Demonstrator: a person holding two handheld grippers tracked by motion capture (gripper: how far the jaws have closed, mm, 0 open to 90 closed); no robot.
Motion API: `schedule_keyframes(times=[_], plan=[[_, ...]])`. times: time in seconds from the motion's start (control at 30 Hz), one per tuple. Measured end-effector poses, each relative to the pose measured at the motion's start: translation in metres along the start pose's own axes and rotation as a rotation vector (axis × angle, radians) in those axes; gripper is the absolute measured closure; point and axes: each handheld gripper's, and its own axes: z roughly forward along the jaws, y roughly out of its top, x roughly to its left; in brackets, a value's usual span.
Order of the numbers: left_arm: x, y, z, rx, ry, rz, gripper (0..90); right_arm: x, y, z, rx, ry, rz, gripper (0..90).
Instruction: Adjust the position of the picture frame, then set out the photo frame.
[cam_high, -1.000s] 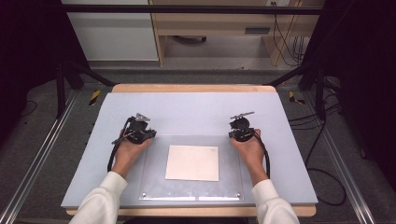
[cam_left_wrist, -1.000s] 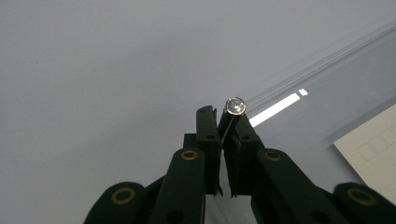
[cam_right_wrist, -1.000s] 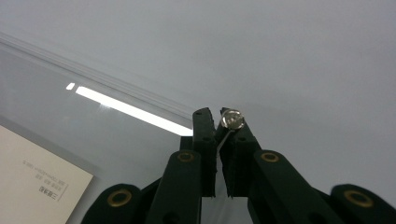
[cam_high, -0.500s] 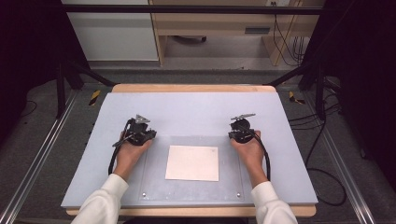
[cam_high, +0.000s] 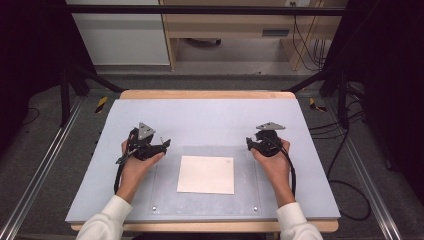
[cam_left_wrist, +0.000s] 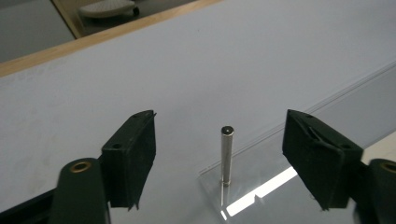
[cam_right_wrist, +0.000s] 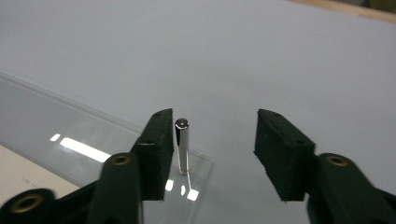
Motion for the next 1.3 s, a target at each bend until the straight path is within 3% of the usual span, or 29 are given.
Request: schedule_keyframes(times=[0.1, 0.17, 0.33, 0.4, 0.53, 0.93, 1.1, 1.3], plan=[[0.001, 0.001, -0.006, -0.037, 0.012, -0.024, 10.3, -0.001, -0.002, -0.006, -0.028, -0.01, -0.03, 26.1], [0.002, 0.001, -0.008, -0.042, 0.015, -0.049, 9.4, -0.001, -0.005, -0.006, -0.033, -0.007, -0.038, 19.3], [0.001, -0.003, -0.007, -0.03, -0.028, -0.041, 5.3, 0.004, -0.005, -0.004, -0.031, -0.037, -0.06, 16.1], [-0.001, -0.004, -0.006, -0.021, -0.016, -0.037, 8.2, 0.005, -0.006, -0.004, -0.041, -0.009, -0.079, 21.9], [-0.003, -0.006, -0.003, -0.02, 0.006, -0.037, 15.5, 0.007, -0.006, -0.002, -0.046, -0.02, -0.114, 36.6], [-0.007, -0.009, 0.004, -0.049, 0.033, -0.057, 53.1, 0.014, -0.007, 0.007, -0.065, 0.035, -0.145, 74.5], [-0.008, -0.011, 0.008, -0.033, 0.026, -0.053, 63.5, 0.014, -0.007, 0.006, -0.061, 0.033, -0.138, 82.3], [-0.006, -0.012, 0.011, -0.023, 0.025, -0.082, 75.4, 0.011, -0.008, 0.006, -0.065, 0.05, -0.124, 83.5]])
